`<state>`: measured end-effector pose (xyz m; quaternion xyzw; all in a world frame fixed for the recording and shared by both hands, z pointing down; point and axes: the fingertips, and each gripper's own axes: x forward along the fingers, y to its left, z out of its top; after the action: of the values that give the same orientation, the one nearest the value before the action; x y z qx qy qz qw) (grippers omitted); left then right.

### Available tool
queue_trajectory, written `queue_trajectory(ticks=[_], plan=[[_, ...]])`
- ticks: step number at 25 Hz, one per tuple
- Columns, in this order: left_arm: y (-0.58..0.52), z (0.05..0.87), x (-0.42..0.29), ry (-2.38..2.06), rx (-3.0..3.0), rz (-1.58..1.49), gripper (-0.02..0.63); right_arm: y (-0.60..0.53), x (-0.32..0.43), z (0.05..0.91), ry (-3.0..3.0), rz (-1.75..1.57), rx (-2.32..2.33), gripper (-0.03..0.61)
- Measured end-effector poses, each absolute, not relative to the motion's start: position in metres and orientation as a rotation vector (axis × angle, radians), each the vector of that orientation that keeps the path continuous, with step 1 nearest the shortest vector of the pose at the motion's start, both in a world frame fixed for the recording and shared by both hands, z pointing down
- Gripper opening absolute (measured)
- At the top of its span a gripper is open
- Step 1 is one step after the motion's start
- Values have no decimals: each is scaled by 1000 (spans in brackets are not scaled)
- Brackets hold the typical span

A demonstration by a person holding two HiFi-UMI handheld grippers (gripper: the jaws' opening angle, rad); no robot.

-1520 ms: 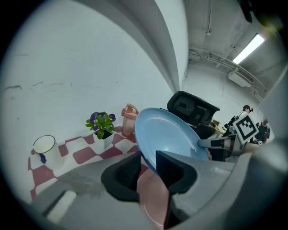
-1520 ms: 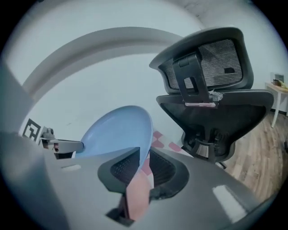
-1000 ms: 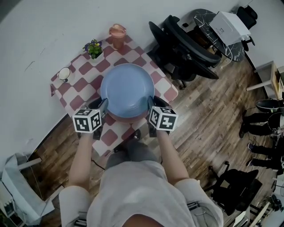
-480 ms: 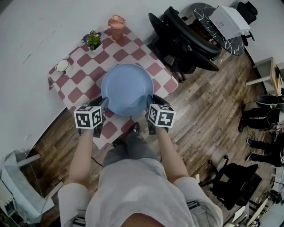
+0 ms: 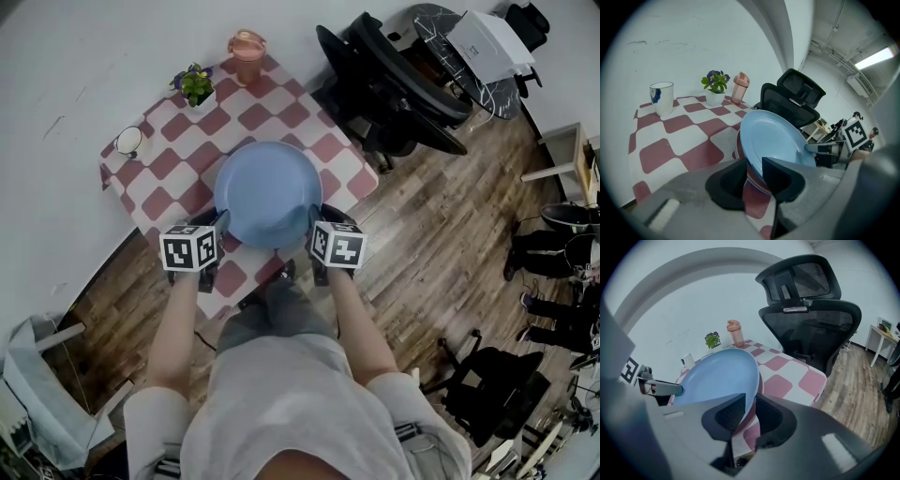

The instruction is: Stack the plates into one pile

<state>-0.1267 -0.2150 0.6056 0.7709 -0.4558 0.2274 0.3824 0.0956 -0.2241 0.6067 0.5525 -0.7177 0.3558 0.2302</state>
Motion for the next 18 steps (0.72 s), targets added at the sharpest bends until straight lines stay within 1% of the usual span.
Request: queue_trajectory(ticks=[9,18], plan=[[-215,621,-126,-1155,1928,598,115,-226,96,620,-1951,989,1487,72],[-215,623,-127,-1180,1951,625,127,-225,94,620,-1936,917,1452,86]])
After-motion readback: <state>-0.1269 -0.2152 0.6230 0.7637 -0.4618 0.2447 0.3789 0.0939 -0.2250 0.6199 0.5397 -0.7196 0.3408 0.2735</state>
